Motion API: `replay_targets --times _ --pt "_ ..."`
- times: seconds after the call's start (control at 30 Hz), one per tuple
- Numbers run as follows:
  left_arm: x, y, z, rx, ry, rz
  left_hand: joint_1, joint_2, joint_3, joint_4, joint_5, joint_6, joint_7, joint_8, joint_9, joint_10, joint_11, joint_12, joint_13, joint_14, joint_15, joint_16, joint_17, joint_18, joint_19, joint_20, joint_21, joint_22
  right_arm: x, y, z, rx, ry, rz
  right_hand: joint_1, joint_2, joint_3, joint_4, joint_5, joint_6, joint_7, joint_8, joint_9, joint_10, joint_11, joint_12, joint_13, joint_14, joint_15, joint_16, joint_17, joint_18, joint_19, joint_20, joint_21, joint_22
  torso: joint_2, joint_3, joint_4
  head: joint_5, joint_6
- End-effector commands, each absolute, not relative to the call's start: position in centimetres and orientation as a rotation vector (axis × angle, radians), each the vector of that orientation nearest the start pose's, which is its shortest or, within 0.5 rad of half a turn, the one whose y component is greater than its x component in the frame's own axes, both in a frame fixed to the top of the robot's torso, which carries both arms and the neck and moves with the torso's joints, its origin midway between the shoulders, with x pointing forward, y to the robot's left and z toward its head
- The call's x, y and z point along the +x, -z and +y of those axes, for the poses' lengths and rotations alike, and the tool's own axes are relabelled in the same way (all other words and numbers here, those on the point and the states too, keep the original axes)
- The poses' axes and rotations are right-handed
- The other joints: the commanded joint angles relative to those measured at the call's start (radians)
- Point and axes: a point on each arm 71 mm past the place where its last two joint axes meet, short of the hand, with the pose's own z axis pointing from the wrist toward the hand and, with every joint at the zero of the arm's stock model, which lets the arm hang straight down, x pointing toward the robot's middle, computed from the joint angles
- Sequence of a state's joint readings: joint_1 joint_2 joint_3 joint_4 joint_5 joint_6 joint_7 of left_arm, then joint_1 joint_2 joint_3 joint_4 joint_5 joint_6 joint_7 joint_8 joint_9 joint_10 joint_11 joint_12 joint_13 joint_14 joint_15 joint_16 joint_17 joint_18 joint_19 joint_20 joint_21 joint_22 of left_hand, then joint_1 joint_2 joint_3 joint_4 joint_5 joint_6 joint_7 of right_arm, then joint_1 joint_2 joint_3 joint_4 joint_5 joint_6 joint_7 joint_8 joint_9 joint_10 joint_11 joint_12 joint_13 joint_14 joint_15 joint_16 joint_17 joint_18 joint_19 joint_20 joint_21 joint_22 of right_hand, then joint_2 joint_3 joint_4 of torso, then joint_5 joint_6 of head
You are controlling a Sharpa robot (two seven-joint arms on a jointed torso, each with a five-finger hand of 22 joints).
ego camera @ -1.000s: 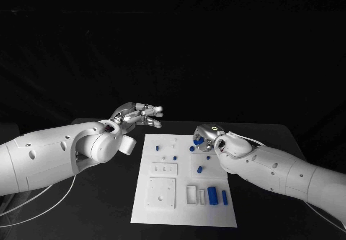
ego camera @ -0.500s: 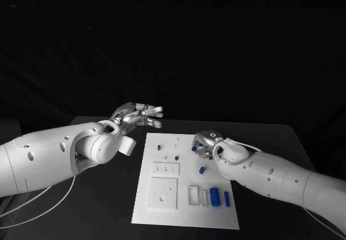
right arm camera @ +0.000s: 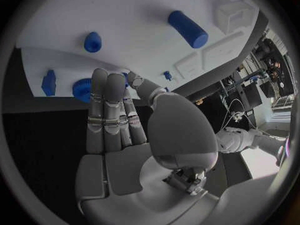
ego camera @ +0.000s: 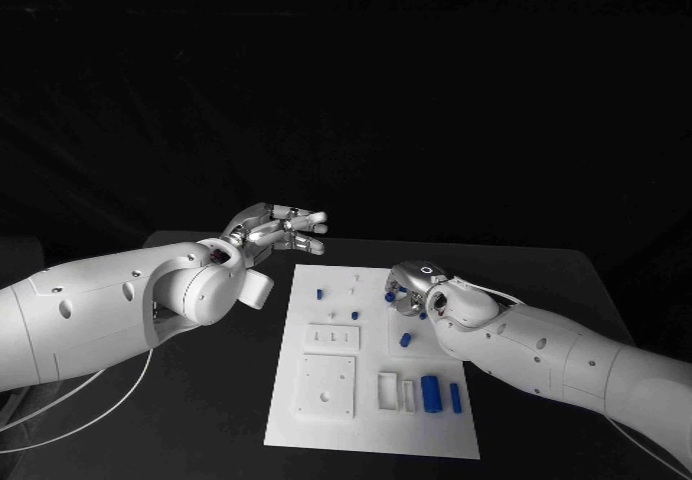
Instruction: Assemble the parts on the task board
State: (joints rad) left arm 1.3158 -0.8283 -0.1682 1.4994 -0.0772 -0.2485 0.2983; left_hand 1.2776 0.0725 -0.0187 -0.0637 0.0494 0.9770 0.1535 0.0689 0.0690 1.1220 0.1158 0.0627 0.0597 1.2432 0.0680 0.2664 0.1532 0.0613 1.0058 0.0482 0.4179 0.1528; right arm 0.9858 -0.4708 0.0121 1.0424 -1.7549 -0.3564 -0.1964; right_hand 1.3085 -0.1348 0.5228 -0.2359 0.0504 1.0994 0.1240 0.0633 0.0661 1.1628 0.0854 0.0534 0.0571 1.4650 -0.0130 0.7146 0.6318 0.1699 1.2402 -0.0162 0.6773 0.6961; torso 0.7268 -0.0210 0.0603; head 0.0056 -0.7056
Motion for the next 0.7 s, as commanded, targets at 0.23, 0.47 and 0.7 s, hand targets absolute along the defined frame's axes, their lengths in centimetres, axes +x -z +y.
replay_targets --times 0.23,0.47,0.7 --pt "49.69 17.35 20.25 -0.963 1.501 1.611 -0.007 0.005 0.000 -0.003 0.004 -0.002 0.000 -0.003 0.000 0.006 0.003 -0.001 0.001 0.001 0.000 -0.010 -0.003 -0.011 -0.006 0.001 -0.006 -0.005 51.48 30.58 -14.80 -0.234 -0.375 1.700 -0.027 -0.004 0.042 0.014 0.003 0.019 -0.003 -0.001 0.001 0.019 -0.006 0.004 0.002 -0.004 -0.007 0.009 -0.005 0.006 0.009 -0.010 -0.025 0.037 0.000 -0.0005 -0.0007 -0.002 -0.002" --pt "49.76 17.37 20.26 -0.963 1.499 1.611 -0.007 0.005 0.000 -0.003 0.004 -0.002 0.000 -0.003 0.000 0.006 0.003 -0.001 0.001 0.001 0.000 -0.010 -0.003 -0.011 -0.006 0.001 -0.006 -0.005 51.49 30.38 -14.79 -0.219 -0.378 1.677 -0.028 -0.010 0.056 0.022 0.003 0.019 -0.003 -0.001 0.001 0.019 -0.005 0.004 0.002 -0.005 -0.007 0.012 -0.008 0.005 0.017 -0.012 -0.047 0.067 0.001 -0.0008 -0.0001 -0.003 -0.002" --pt "49.84 17.39 20.31 -0.964 1.497 1.610 -0.007 0.005 0.000 -0.003 0.004 -0.002 0.000 -0.003 0.000 0.006 0.003 -0.001 0.001 0.001 0.000 -0.010 -0.003 -0.011 -0.006 0.001 -0.006 -0.005 51.48 30.20 -14.82 -0.207 -0.382 1.659 -0.029 -0.017 0.059 0.028 0.003 0.019 -0.003 0.000 0.000 0.018 -0.005 0.004 0.002 -0.005 -0.007 0.015 -0.010 0.005 0.030 -0.012 -0.088 0.116 0.000 -0.0010 -0.0012 -0.001 -0.007"
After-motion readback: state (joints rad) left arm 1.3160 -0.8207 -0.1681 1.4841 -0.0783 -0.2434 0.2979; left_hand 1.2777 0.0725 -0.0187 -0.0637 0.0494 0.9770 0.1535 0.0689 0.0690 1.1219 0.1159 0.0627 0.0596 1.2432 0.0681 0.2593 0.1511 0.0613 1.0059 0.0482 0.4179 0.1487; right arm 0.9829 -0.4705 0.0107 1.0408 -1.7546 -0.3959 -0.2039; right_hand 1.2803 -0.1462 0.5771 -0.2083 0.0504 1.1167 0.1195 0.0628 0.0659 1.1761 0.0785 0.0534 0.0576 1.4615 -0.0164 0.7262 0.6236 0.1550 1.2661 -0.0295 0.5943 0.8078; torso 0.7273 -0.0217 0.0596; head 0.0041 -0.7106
